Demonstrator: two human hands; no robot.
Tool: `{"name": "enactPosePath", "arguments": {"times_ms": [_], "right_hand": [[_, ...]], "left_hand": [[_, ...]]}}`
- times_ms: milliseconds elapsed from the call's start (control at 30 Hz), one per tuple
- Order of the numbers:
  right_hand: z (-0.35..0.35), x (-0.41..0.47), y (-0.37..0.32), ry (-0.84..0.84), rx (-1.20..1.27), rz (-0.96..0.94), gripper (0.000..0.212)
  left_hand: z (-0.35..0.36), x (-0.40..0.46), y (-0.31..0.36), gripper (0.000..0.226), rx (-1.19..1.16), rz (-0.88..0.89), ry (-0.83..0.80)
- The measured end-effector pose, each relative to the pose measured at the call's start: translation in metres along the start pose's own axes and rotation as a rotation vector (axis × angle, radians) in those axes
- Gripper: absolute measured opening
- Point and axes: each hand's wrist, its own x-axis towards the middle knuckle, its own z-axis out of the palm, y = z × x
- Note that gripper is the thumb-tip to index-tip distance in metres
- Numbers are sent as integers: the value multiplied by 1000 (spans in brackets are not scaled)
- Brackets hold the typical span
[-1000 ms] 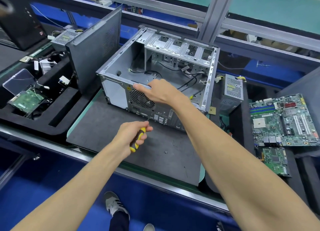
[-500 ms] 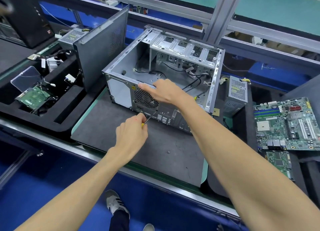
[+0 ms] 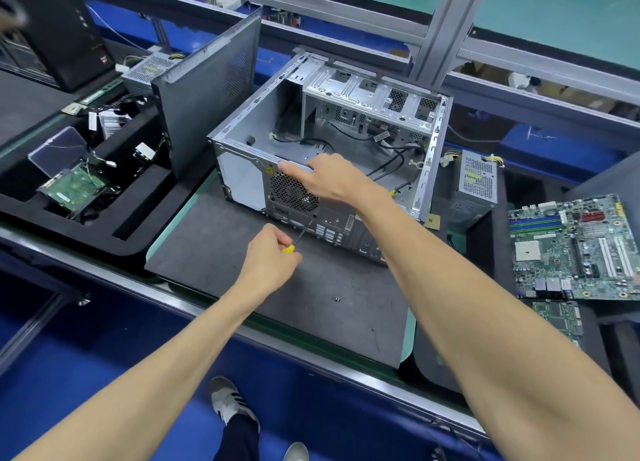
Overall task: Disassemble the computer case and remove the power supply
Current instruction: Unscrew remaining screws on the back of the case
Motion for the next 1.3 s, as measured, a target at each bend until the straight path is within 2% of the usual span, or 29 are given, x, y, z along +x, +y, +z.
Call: {"name": "enactPosePath", "arguments": {"times_ms": [33,100,200,333,467,533,600,700,800,867,1033,1133,1200,1300], "right_hand": [[-1,0,0,0,-3,0,71],[-1,-1,0,1,-9,-1,71],[-1,-2,0,0,-11,-3,71],[-2,-2,0,-2,-6,-5,71],[-2,-3,0,-3,-2,-1,71],[-2,-2,0,-4,-5,0,72],[-1,-2,1,-2,-8,-2,72],[-1,0,1,-2,-7,-7,71],[1,1,2,-1,1,-3,71],[1,1,2,1,5,-7,71],[1,1,2,2,1,-8,72],[0,1,2,-9,-5,-2,73],[1,1,3,-12,-3,-5,73],[2,1,3,-16,2,-8,74]], "left_hand": [[-2,-1,-1,20,102,76,46],[-9,-2,-2,15,163,154,107],[-14,2,-2,8,129,124,120],[-12,6,-1,7,-384,-132,-67],[-8,6,-6,12,-662,-285,-227],[-3,7,-8,22,-621,-256,-242],[2,5,-7,33,-452,-206,-208],[1,6,-9,27,-330,-129,-100],[-6,7,-12,13,-332,-91,-43],[-9,5,-12,5,-362,-87,-72],[-11,4,-7,12,-287,-22,-82],[-6,0,-9,31,-229,-69,-98],[-2,-2,-13,30,-218,-66,-86],[-2,-1,-21,21,-333,-107,-62]]}}
